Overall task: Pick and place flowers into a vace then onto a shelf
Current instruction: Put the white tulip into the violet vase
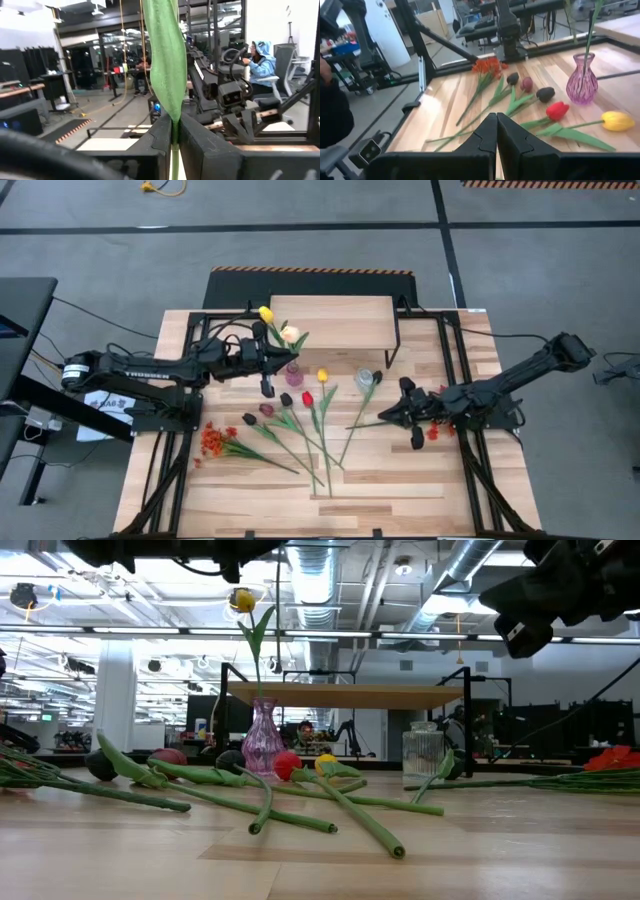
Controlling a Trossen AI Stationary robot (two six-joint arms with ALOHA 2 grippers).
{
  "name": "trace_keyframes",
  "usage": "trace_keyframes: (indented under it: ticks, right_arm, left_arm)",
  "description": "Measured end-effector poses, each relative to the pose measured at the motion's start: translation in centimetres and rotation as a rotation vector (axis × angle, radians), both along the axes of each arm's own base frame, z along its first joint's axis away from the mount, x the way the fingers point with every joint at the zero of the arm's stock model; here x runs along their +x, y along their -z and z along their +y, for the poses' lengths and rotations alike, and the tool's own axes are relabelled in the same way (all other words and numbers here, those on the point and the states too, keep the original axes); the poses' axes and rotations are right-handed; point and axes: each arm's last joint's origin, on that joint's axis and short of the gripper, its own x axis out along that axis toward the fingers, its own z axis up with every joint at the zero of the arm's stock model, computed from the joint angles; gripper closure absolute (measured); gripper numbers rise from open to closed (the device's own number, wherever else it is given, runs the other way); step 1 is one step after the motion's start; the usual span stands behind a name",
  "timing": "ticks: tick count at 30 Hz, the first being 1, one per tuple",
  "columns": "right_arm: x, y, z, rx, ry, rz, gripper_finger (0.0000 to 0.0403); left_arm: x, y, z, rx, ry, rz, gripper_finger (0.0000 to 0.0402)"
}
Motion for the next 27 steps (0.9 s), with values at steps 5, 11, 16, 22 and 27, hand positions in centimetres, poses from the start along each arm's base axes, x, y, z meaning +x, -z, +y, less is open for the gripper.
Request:
trace_keyframes:
  ticks: [5,11,16,22,27]
  right_arm:
    - [0.5,0.3,0.2,0.003,0.000,-0.009,0.0401]
    - [0.9,0.6,0.4,-0.008,0.002,-0.005,0.0401]
    - [1.0,0.7,0.4,-0.009,0.002,-0.001,0.0401]
    - [1.0,0.7,0.4,-0.009,0.002,-0.004,0.0401]
    - [1.0,0.7,0.4,-0.008,0.002,-0.004,0.0401]
  left_arm:
    - [-0.4,1.0,-0.3,0.015,-0.057,-0.038,0.0391]
    - [-0.8,2.4,-0.2,0.004,-0.132,-0.007,0.0391]
    - [-0.8,2.4,-0.1,-0.004,-0.167,-0.010,0.0391]
    - [-0.8,2.5,0.0,-0.012,-0.178,-0.001,0.0391]
    - [-0.8,2.5,0.0,-0.038,-0.182,0.000,0.0391]
